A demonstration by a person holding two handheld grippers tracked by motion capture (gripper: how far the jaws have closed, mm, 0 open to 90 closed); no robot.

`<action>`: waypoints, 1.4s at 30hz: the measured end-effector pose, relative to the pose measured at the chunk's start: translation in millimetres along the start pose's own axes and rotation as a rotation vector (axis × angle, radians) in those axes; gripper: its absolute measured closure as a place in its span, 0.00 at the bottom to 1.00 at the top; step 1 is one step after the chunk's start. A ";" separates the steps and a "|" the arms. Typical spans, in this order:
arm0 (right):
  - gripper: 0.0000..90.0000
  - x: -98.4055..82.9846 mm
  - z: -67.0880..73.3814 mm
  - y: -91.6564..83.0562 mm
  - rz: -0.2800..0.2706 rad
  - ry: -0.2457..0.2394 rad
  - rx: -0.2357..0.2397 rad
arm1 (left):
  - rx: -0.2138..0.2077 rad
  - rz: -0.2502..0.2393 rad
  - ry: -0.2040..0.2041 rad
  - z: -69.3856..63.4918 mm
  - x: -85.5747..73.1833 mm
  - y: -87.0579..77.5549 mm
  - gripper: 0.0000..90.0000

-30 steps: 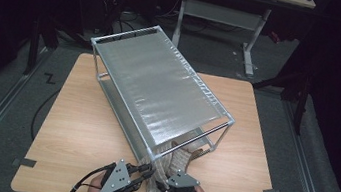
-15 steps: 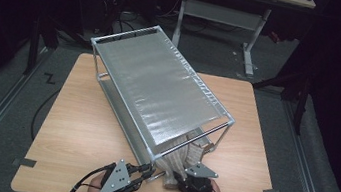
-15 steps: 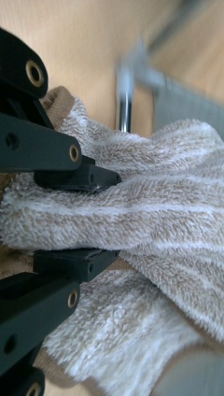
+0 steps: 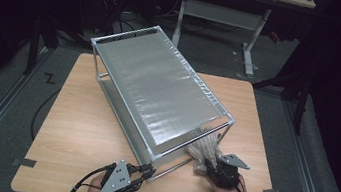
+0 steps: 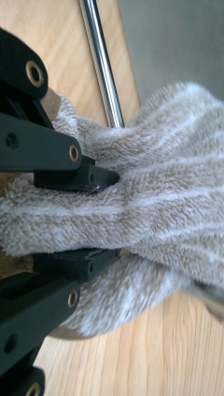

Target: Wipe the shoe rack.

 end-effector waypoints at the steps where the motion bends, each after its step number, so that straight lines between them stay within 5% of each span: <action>1: 0.74 0.3 -1.2 0.0 -0.001 0.004 -0.003 | 0.000 0.000 0.000 -0.1 0.0 0.1 0.88; 9: 0.58 -1.0 4.2 2.0 0.019 -0.008 0.040 | 0.000 0.000 -0.001 0.0 0.0 0.2 0.88; 12: 0.56 -2.9 7.6 3.5 0.013 -0.060 0.022 | 0.000 0.000 0.000 -0.1 0.0 0.1 0.88; 20: 0.70 -5.0 11.0 5.2 -0.003 -0.138 -0.020 | 0.002 0.007 0.006 -0.6 -0.9 0.2 0.87; 28: 0.79 -3.9 10.8 -0.4 -0.006 -0.131 0.023 | -0.024 0.007 0.013 1.8 -3.0 2.2 0.66; 34: 0.79 -9.3 17.4 -18.3 -0.040 -0.128 0.039 | -0.028 0.000 -0.011 8.4 -4.5 3.8 0.60; 42: 0.79 -13.2 25.0 -57.3 -0.143 -0.121 0.054 | -0.037 -0.003 0.010 5.5 -2.0 14.5 0.60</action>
Point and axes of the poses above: each handheld gripper's, and its own axes: y roughly forward along the jaws, x roughly out of its top, z roughly to its left, the point moved 6 cm from there along y, roughly forward along the jaws, and after that the axes turned 14 degrees about y, right-handed, at the moved point
